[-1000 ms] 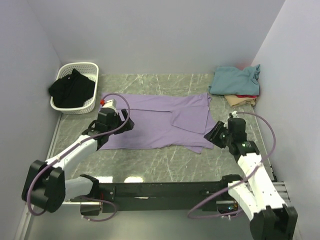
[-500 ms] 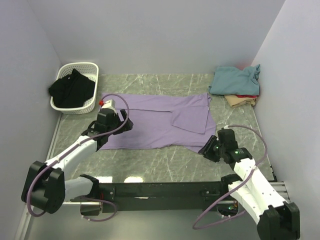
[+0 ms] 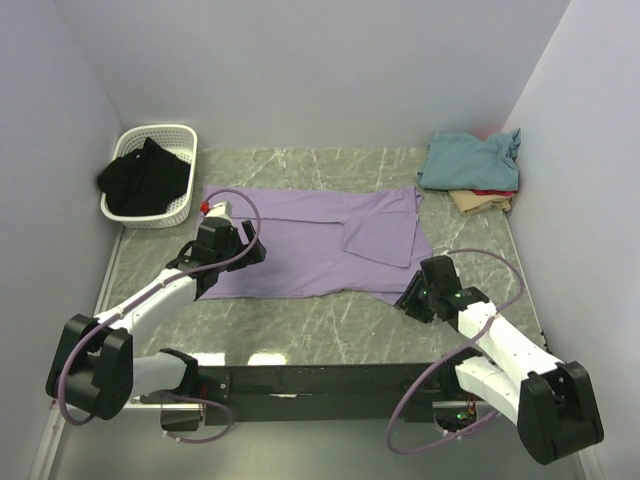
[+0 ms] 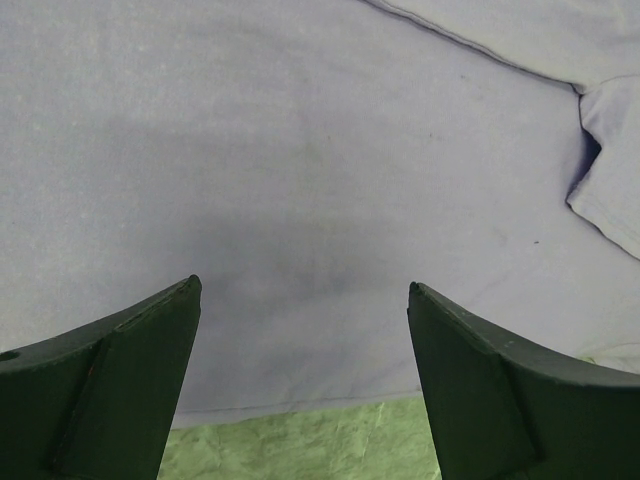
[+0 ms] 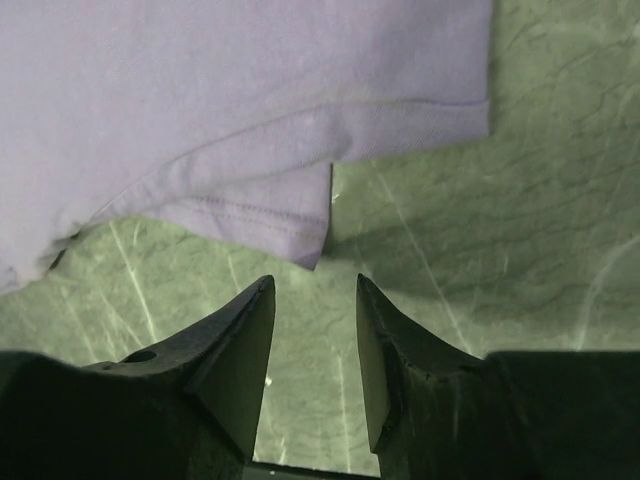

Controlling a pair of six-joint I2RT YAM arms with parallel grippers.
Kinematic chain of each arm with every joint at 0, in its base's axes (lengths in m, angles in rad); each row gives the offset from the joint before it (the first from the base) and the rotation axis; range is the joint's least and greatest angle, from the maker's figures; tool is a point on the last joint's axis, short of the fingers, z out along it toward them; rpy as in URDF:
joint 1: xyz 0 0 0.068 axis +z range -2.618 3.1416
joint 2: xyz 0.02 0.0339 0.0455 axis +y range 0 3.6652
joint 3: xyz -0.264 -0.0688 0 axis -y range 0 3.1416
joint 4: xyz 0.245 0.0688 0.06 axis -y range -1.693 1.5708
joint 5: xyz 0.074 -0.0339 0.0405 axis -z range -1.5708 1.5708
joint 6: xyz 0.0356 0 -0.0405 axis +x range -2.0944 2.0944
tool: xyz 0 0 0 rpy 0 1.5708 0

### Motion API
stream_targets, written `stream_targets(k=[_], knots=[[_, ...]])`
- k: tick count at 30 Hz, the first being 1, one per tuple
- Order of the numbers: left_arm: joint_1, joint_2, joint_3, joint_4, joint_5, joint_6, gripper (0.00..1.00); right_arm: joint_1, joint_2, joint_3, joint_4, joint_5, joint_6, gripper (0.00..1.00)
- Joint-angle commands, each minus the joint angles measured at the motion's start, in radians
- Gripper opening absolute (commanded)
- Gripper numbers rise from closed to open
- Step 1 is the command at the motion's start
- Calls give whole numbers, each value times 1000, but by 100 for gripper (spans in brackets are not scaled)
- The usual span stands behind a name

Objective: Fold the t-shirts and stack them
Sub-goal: Fold the tshirt

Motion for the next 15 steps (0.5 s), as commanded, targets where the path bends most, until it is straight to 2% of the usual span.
stream_targets(k=[1,12,14,15], knots=[[-1,11,41,2,-14,18,90,4,51,19,77,48,2,45],[-1,30,57,-7,-17,24,90,4,153,-7,174,59,5,43],[-1,33,58,-5,-17,25,90,4,172,-10,183,59,2,35],[-1,34,58,-5,-14,27,90,3,175,-11,186,57,2,23]])
